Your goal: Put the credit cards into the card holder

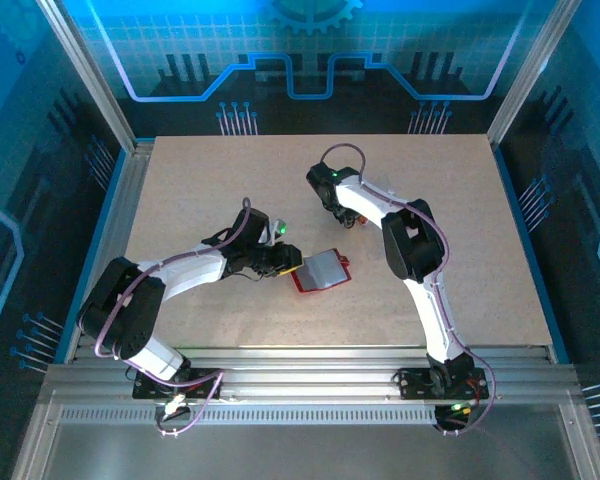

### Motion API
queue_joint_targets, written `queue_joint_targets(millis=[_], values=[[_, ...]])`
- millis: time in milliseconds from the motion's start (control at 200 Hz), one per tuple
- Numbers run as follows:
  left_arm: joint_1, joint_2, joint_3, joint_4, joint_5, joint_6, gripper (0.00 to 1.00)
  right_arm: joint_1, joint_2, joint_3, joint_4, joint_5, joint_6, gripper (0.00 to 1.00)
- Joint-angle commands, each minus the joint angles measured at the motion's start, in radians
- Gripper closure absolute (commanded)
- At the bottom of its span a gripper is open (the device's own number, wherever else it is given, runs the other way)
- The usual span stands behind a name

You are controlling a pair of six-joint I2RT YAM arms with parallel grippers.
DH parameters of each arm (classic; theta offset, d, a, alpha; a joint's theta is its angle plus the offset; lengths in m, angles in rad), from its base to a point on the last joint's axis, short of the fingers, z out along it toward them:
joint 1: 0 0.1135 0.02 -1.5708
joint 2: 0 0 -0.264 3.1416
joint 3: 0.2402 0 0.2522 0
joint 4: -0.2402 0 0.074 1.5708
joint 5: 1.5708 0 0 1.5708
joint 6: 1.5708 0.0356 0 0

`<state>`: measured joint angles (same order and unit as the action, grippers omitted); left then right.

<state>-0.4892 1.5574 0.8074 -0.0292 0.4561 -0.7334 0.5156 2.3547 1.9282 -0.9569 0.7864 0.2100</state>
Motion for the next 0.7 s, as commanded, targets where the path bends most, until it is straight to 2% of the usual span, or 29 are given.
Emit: queue_joint_targets(millis=[0,690], values=[[-0.004,0.014,0.011,0.0,-0.004,0.001,0.68,-0.012,-0.023,-0.015,-0.013,0.052,0.017,0.59],[-0.004,0.017,0.013,0.004,0.005,-0.003,0.68,-0.016,-0.064,-0.001,-0.049,0.101,0.005,0.59]])
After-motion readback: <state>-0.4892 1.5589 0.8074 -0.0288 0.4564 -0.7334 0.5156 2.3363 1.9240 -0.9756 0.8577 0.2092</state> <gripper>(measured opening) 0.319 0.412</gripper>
